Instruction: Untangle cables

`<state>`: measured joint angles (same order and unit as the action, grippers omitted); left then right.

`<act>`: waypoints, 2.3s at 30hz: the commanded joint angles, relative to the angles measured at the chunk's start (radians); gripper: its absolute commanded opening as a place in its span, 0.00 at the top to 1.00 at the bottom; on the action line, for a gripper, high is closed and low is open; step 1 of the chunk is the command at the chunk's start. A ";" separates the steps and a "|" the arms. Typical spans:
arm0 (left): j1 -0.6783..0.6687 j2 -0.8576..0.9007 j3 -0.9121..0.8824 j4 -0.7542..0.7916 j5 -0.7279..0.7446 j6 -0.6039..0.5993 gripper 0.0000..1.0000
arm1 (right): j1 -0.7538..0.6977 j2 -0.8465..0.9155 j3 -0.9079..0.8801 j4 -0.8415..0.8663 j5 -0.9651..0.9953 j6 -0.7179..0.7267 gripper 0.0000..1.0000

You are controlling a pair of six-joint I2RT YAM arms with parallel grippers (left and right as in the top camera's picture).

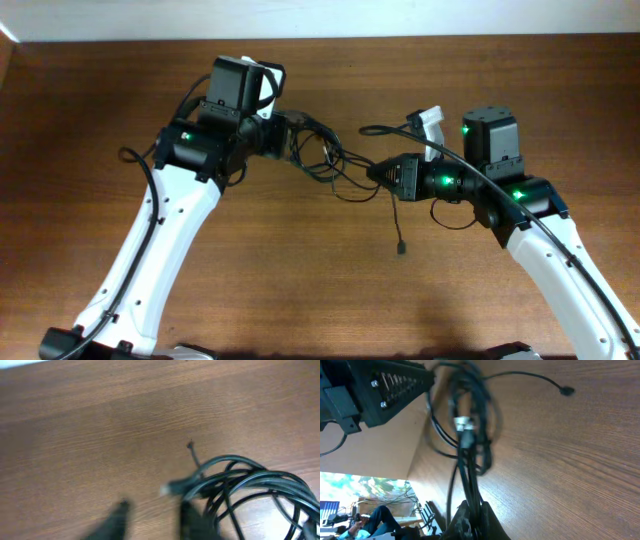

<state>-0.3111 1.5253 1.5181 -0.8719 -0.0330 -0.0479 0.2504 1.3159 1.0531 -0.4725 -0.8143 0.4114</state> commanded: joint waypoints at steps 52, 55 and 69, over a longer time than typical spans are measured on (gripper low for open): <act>0.011 0.043 0.021 -0.237 0.537 0.746 0.31 | 0.005 0.002 0.012 0.020 -0.593 -0.617 0.96; 0.011 0.058 0.021 -0.237 0.543 0.746 0.30 | 0.005 0.002 0.012 0.020 -0.592 -0.617 0.96; 0.011 0.058 0.022 -0.214 0.621 0.745 1.00 | 0.005 0.002 0.012 0.020 -0.486 -0.560 0.96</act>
<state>-0.3046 1.5787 1.5227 -1.0954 0.5549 0.6930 0.2504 1.3159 1.0531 -0.4561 -1.3560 -0.1837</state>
